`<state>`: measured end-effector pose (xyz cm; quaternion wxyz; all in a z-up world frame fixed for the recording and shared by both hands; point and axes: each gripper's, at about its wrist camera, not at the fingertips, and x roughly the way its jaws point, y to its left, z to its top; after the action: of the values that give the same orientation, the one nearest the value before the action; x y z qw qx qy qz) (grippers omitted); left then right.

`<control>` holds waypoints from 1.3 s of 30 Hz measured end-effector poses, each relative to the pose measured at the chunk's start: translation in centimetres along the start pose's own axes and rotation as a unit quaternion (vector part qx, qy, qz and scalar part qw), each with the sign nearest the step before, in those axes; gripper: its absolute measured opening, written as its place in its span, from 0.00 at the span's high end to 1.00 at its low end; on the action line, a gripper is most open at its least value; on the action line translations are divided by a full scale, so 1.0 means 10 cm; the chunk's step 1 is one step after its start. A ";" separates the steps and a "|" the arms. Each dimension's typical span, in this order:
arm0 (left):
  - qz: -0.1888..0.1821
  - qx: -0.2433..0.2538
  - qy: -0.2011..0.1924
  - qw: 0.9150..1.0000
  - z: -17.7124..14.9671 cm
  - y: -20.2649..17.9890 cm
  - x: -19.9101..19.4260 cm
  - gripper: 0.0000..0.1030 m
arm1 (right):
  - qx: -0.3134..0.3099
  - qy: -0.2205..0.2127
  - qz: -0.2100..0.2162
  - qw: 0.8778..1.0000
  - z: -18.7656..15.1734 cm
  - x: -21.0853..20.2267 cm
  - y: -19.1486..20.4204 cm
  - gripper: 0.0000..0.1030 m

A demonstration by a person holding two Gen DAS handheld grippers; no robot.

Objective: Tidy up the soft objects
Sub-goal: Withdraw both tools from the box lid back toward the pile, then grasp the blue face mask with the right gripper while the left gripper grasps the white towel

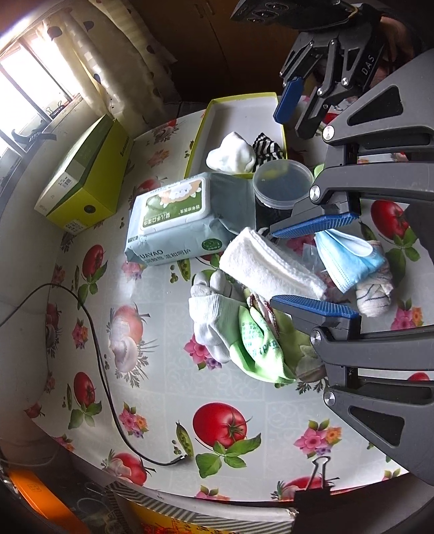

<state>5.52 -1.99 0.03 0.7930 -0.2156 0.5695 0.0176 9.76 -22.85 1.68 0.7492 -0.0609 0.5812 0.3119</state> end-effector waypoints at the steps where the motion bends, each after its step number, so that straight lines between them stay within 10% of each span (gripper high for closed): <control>1: -0.002 -0.004 0.002 1.000 -0.02 0.04 -0.01 0.64 | -0.004 0.000 0.000 1.000 0.01 0.00 0.03 0.55; 39: 0.013 -0.091 0.005 0.996 -0.43 0.85 -0.07 0.64 | -0.169 0.107 0.056 0.978 -0.07 0.68 1.06 0.53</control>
<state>-0.85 4.30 -3.18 0.7673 -0.2798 0.5718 0.0784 4.39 -12.04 -1.82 0.6425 -0.1871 0.5996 0.4390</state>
